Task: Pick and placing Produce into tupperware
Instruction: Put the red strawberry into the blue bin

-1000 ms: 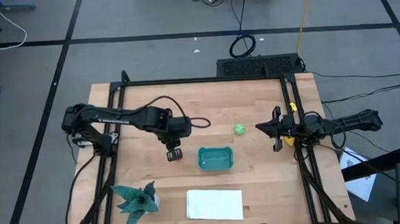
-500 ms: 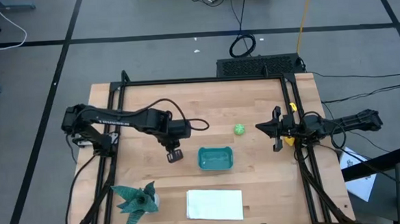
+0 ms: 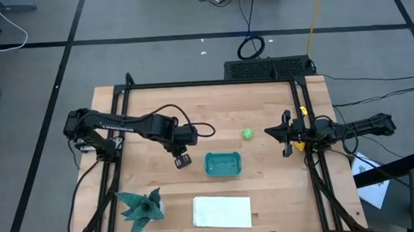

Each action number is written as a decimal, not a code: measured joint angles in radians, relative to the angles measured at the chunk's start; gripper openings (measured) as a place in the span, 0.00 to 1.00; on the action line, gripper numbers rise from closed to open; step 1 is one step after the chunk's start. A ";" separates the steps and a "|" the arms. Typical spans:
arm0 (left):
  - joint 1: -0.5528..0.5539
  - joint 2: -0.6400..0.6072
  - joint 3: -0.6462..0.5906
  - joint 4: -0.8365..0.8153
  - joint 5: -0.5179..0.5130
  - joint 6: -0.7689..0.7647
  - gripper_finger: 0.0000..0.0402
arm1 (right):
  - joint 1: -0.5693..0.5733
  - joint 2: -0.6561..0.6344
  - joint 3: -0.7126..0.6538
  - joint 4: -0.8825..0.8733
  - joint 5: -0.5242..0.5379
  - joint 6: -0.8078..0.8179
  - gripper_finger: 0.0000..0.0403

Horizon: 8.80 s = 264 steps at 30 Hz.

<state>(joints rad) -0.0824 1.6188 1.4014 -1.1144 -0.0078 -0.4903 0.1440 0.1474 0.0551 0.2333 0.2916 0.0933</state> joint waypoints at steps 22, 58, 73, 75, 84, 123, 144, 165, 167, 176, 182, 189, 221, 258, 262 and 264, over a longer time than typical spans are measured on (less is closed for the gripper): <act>-0.052 0.000 -0.001 0.001 0.007 0.071 0.37 | 0.000 0.000 0.000 0.000 0.000 0.000 0.00; -0.040 -0.001 -0.241 0.231 0.064 0.024 0.81 | 0.000 0.000 0.000 0.000 -0.001 0.018 0.00; -0.002 0.000 -0.359 0.347 0.068 -0.161 0.81 | 0.000 0.000 0.000 0.001 0.000 0.018 0.00; -0.003 0.000 -0.372 0.388 0.089 -0.171 0.81 | 0.000 0.000 0.000 0.001 0.000 0.018 0.00; -0.003 0.000 -0.384 0.425 0.089 -0.177 0.81 | 0.000 0.000 0.000 0.001 0.000 0.018 0.00; -0.032 0.167 -0.378 0.483 0.052 -0.139 0.81 | 0.000 0.000 0.000 0.000 -0.001 0.018 0.00; -0.032 0.174 -0.382 0.492 0.036 -0.110 0.81 | 0.000 0.000 0.000 0.000 -0.001 0.018 0.00; -0.027 0.182 -0.338 0.409 0.032 -0.080 0.36 | 0.000 0.000 0.000 0.001 -0.001 0.015 0.00; -0.028 0.185 -0.311 0.394 0.031 -0.060 0.34 | 0.000 0.000 0.000 0.001 -0.001 0.016 0.00; -0.030 0.181 -0.165 0.318 0.038 0.022 0.37 | 0.000 0.000 0.000 0.001 -0.001 0.018 0.00; -0.033 0.179 -0.068 0.204 0.029 0.096 0.35 | 0.000 0.000 0.000 0.000 -0.001 0.018 0.00; -0.035 0.178 0.015 0.113 -0.010 0.150 0.35 | 0.000 0.000 0.000 0.000 -0.001 0.018 0.00; 0.049 -0.004 0.063 0.030 0.010 0.174 0.35 | 0.000 0.000 0.000 0.001 -0.001 0.017 0.00; 0.154 0.067 0.063 0.260 0.126 0.226 0.35 | 0.000 0.000 0.000 0.000 -0.001 0.024 0.00; 0.171 0.078 0.063 0.290 0.144 0.236 0.35 | 0.000 0.000 0.000 0.000 -0.001 0.019 0.00; 0.178 0.081 0.062 0.302 0.164 0.243 0.35 | 0.000 0.000 0.000 0.000 -0.001 0.018 0.00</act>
<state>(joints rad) 0.0959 1.6997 1.4636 -0.8125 0.1564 -0.2478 0.1440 0.1471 0.0547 0.2335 0.2909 0.1114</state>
